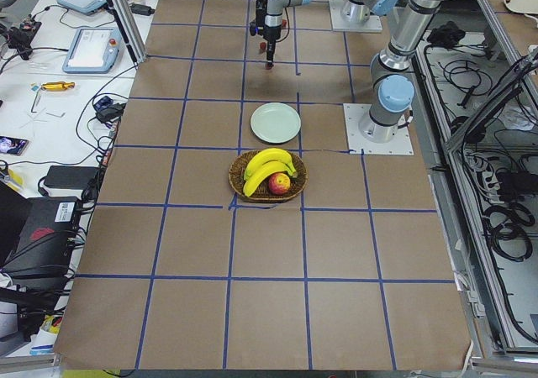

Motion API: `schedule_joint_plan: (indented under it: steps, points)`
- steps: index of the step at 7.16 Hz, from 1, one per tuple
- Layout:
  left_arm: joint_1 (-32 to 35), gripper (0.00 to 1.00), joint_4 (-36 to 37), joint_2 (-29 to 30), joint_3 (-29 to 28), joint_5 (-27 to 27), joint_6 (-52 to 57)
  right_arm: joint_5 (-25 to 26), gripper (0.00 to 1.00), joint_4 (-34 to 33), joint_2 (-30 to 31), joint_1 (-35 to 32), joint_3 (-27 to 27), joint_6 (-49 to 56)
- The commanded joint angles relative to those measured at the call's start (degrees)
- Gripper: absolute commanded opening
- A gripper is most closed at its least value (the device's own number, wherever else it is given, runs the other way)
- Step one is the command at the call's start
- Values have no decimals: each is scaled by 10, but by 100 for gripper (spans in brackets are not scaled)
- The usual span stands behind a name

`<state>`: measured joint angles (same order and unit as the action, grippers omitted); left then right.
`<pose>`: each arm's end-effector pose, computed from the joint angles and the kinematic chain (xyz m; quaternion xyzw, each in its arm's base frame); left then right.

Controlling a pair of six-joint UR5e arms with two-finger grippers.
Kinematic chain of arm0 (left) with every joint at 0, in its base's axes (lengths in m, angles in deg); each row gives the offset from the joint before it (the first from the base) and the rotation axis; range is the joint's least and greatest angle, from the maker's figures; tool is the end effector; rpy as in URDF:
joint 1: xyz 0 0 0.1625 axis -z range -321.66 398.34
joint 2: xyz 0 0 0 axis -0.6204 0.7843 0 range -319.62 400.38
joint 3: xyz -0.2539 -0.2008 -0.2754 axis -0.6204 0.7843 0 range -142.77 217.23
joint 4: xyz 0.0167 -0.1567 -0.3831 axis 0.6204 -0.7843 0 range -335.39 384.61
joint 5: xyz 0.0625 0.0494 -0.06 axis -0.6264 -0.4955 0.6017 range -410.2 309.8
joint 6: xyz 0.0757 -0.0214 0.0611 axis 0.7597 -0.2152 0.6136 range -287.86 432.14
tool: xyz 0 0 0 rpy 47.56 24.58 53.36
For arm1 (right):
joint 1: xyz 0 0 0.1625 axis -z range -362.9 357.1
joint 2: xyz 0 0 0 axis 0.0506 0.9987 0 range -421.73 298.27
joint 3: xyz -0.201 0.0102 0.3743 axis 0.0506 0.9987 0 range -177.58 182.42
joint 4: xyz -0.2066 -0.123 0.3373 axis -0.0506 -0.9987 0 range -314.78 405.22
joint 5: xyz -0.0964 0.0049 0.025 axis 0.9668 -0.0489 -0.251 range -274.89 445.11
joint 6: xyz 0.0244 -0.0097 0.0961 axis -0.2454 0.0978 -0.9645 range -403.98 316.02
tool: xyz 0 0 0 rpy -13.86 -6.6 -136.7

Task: Collect all strawberries into plate
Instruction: 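Carry the strawberry toward the plate and release it mid-table, then move the right gripper back and grasp the nearest strawberry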

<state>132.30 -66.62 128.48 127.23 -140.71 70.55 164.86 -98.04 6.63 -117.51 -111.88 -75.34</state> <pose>-0.1651 -0.4685 0.5019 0.0206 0.9998 -0.0061 0.0042 0.3626 -0.4289 0.1912 0.0527 0.9926 -0.0144 0.1086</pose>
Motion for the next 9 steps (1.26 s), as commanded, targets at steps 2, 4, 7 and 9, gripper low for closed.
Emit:
schedule_joint_plan:
  steps: [2,4,7,9]
  points:
    - [0,100,0,1,1,0,1,82,100,144,65,70,-4,91]
    - [0,100,0,2,3,0,-2,98,100,171,88,163,-36,214]
    - [0,100,0,-1,9,0,-1,120,100,224,151,259,-87,390]
    - [0,100,1,-2,13,0,-1,124,100,196,155,271,-141,406]
